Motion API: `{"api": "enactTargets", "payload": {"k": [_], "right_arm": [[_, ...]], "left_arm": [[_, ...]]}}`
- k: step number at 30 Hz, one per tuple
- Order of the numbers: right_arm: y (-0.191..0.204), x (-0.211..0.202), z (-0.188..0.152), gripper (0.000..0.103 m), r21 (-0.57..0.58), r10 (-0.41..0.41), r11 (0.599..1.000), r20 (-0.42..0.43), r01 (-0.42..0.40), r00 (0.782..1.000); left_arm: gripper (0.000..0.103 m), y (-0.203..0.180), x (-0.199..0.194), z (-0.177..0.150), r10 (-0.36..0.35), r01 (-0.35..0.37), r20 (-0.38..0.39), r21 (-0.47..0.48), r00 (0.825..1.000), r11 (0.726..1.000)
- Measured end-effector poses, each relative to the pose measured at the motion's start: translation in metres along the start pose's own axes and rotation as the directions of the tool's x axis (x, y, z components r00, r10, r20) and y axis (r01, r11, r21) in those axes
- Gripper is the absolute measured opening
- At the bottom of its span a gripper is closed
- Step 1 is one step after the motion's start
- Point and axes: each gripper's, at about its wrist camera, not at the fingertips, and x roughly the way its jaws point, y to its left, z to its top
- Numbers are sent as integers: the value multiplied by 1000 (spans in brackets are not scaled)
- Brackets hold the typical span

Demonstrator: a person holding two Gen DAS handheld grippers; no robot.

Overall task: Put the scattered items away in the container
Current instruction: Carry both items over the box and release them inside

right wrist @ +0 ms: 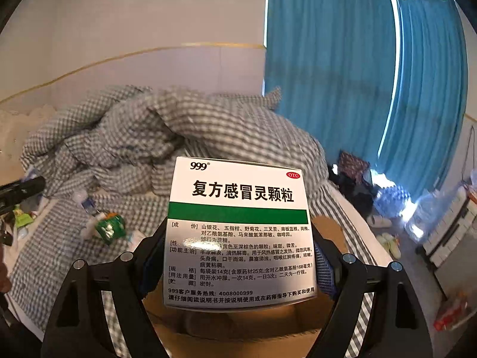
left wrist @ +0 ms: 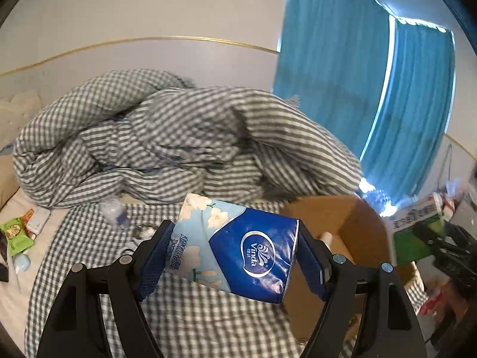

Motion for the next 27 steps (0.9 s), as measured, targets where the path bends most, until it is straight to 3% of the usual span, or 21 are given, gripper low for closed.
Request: {"api": "enactTargets", "payload": {"k": [7,10,13,22,27], "right_arm": [[-21,14,-20,88,30,-74,997,-50,76,996],[-30,6,-22,98,43,-86,995,-26,87,996],[-37,-7,-21,98,42,-102,994,5,102,995],[-60,-42,-16,102,93,-124,989,46,119,991],[-70,-57,-21,102,87,-148,986,52,143,988]], "left_arm": [[79,-46,-4,-3,-50,50,3,63,999,997],[79,-62,-2,-2,-60,59,6,86,998,995],[79,-76,5,-3,-76,76,-3,98,997,992],[79,-144,58,-24,-192,203,-81,176,978,963],[80,-186,89,-35,-190,220,-136,258,972,941]]}}
